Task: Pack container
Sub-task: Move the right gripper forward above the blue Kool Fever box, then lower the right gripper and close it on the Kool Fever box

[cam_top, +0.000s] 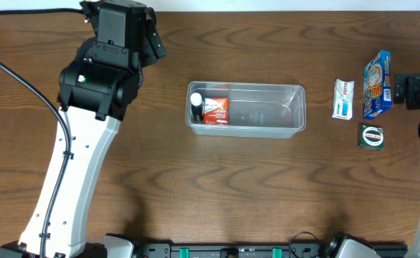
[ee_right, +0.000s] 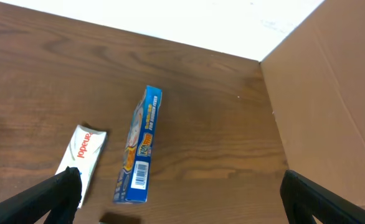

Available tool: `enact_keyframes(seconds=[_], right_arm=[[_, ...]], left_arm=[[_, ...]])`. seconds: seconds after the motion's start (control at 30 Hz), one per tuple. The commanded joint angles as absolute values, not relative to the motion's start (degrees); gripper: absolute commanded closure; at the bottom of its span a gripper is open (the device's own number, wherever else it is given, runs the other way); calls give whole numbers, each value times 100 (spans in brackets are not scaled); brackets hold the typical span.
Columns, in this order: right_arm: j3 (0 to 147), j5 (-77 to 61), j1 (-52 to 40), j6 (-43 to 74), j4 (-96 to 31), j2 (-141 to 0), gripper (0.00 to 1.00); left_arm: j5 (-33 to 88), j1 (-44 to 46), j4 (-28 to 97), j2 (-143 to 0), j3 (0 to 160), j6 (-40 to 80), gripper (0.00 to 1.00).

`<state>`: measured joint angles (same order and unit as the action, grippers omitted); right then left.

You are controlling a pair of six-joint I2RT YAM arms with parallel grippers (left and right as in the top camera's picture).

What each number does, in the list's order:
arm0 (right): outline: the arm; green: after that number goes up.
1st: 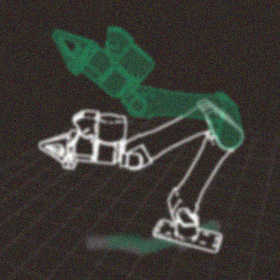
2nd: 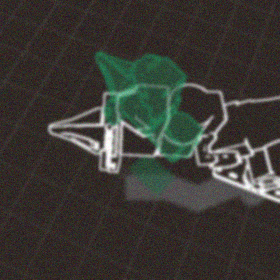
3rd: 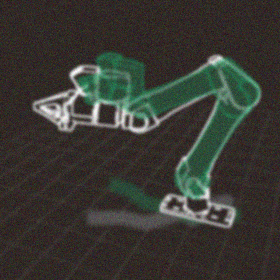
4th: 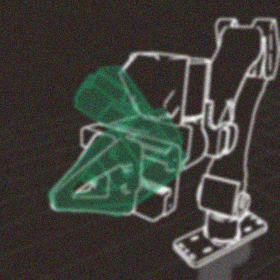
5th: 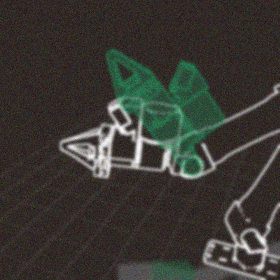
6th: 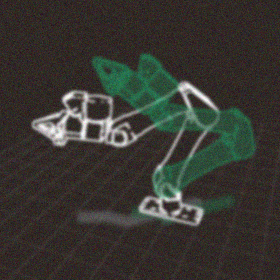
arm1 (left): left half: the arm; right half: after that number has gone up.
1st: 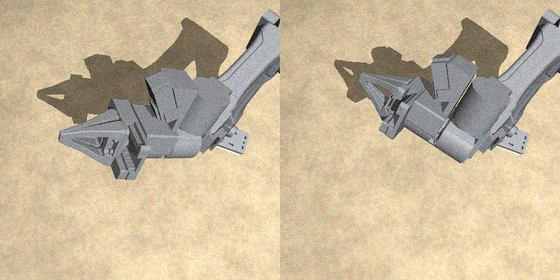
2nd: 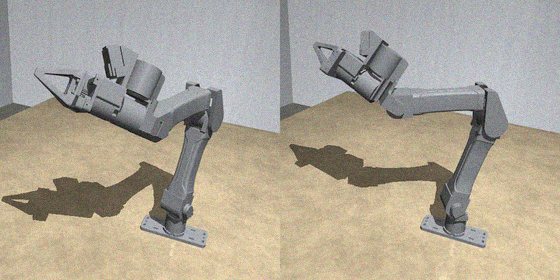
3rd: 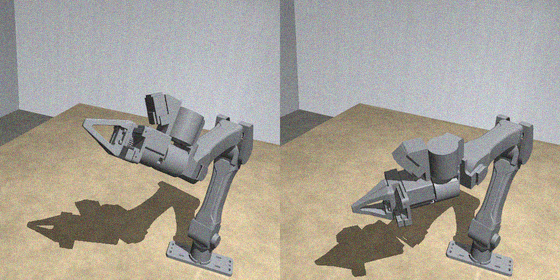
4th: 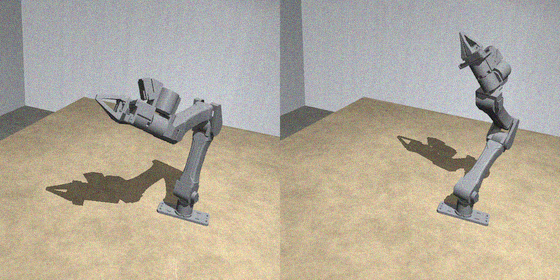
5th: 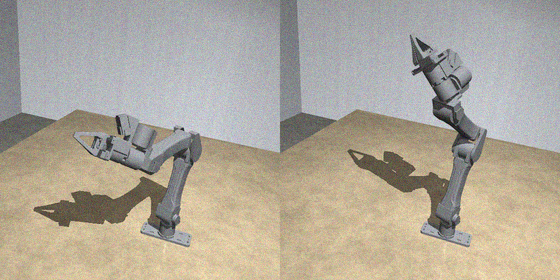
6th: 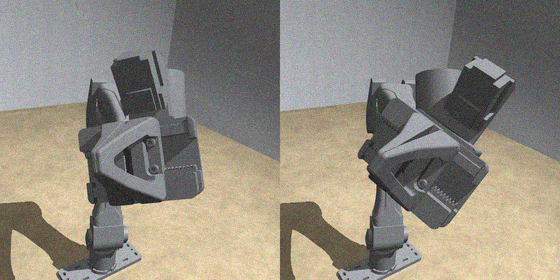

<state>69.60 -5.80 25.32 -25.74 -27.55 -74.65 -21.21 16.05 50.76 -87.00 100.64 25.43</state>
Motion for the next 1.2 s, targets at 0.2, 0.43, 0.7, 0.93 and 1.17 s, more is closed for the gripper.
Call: enact_keyframes(seconds=[0.2, 0.43, 0.7, 0.93, 1.17], right_arm=[[7081, -825, 2722, -2209, -2591, -8134, 1], [7081, -1085, 2722, -2209, -2381, -9011, 1], [7081, -1109, 2714, -1796, -1997, -9655, 4], [7081, -1529, 2650, -1629, -1619, -10285, 15], [7081, -1529, 2637, -1625, -1542, -10427, 29]], left_arm=[[-2215, 1581, 5076, -8685, 10106, 2462, 1], [-2215, 1581, 5076, -8685, 10106, 2462, 2], [-2215, 1581, 5076, -8685, 10106, 2464, 2], [-2215, 1581, 5076, -8685, 10106, 2464, 2], [-2215, 1581, 5076, -8685, 10106, 2462, 2]])
